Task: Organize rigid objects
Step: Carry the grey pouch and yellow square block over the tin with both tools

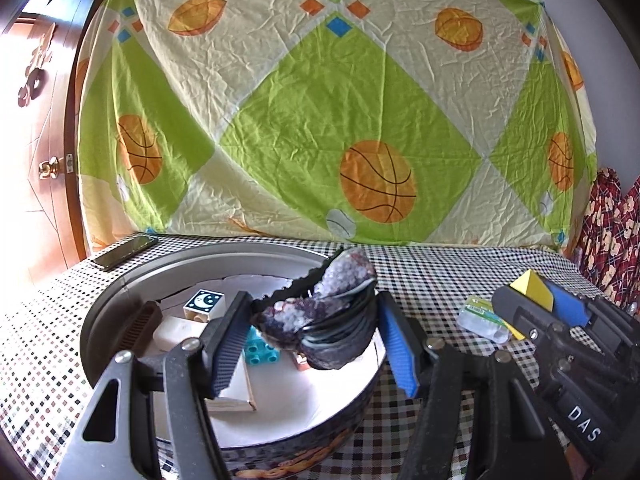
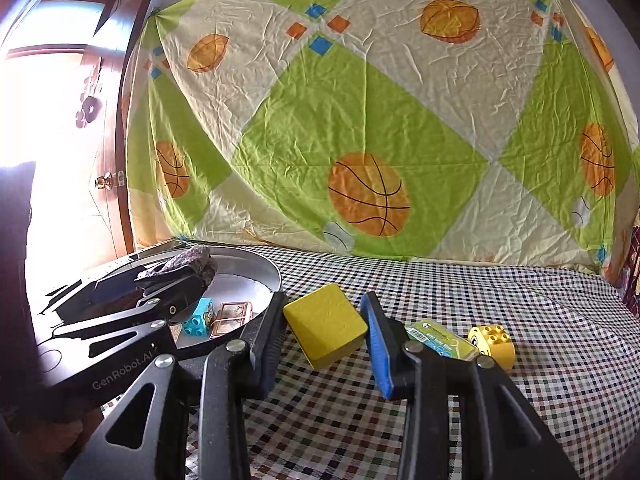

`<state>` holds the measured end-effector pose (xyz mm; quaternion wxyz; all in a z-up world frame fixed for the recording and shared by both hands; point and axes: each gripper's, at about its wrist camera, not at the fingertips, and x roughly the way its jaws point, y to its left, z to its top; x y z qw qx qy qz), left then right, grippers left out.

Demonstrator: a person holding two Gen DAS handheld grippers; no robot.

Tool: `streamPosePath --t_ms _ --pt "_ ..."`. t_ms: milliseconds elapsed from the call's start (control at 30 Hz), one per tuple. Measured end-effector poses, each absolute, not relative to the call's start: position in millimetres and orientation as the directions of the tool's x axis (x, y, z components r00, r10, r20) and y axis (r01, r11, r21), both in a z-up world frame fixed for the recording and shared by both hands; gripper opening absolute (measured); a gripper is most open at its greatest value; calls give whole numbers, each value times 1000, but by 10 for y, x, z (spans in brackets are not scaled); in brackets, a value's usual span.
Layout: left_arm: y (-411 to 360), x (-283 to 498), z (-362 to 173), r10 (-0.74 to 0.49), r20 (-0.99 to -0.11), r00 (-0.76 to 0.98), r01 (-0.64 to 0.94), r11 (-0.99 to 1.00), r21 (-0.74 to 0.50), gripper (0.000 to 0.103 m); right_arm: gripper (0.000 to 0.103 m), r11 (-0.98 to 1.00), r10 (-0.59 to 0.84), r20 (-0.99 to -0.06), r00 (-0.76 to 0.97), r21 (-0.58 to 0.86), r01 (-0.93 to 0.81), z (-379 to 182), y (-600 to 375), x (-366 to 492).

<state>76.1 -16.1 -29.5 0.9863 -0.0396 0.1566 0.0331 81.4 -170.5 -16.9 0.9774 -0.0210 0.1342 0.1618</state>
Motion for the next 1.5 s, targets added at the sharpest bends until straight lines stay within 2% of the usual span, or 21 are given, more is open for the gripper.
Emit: streamPosePath --t_ms 1500 --pt "288 710 -314 74 -313 947 -114 987 -112 63 41 916 372 -290 882 -39 -399 -177 -1268 846"
